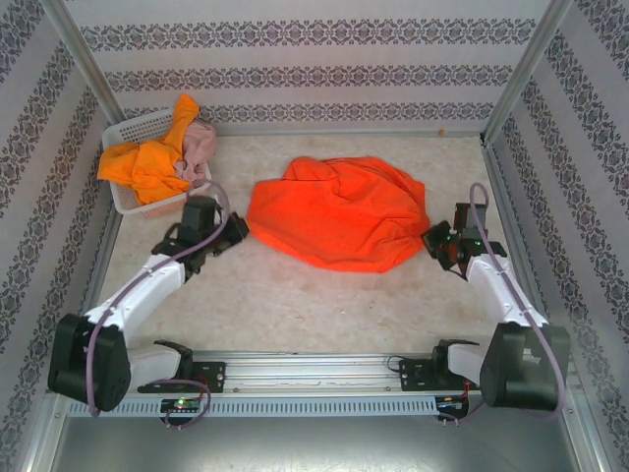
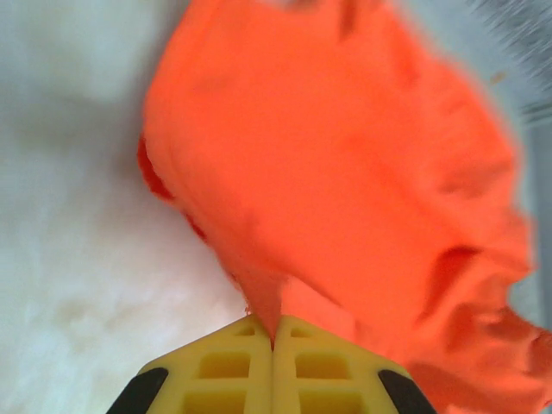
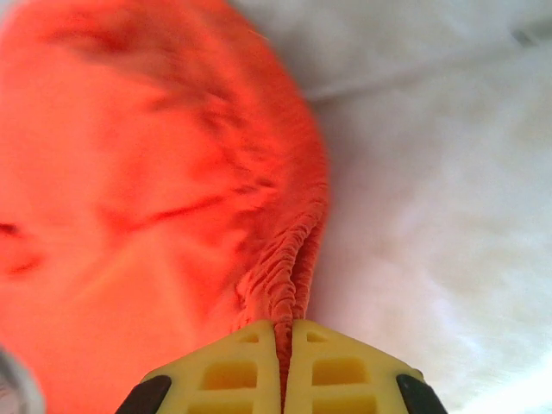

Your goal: Fold and stack the shorts

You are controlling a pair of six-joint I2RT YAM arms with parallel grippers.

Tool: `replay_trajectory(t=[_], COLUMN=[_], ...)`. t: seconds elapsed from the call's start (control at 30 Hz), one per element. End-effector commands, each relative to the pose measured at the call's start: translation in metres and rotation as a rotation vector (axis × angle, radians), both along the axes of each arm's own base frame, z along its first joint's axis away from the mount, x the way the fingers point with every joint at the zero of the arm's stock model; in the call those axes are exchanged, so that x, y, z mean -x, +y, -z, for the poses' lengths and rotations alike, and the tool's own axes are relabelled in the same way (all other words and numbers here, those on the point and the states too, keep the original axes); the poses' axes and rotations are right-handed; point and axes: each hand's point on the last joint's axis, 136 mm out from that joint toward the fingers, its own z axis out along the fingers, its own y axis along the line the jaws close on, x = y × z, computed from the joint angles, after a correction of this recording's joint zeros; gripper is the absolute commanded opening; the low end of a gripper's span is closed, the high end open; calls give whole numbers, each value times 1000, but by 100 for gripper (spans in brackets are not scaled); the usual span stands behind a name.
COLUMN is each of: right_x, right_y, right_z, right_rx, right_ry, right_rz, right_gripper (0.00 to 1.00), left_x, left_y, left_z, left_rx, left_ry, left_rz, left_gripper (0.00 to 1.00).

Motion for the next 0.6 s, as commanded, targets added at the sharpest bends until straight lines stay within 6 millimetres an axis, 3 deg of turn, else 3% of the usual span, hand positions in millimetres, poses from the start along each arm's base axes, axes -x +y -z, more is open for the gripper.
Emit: replay_trajectory(t=[0.0,0.13,0.3,0.43,0.57], right_x=[-27,-41,-43,-28,-2], right_y=[9,18,36,57,73], right_z=[-87,-171,-265,-332,-386], right_rx=[18,27,35,58,80], right_ry=[-241,-446,-658,-823,-968], right_rz=[-85,-144,-224,-293,-344], right_gripper=[0,0,0,0,0], left_x=[-15,-33,-44,-40,-26], left_y=[18,28,44,57,63], left_z=[-88,-183,-293,-365,-424], left_rx=[-71,-112,-147,-182,-196], left_ry=[-187,-337,-532,-659,-771], left_rz=[0,3,-27,-69,-92], left_gripper=[0,0,0,0,0])
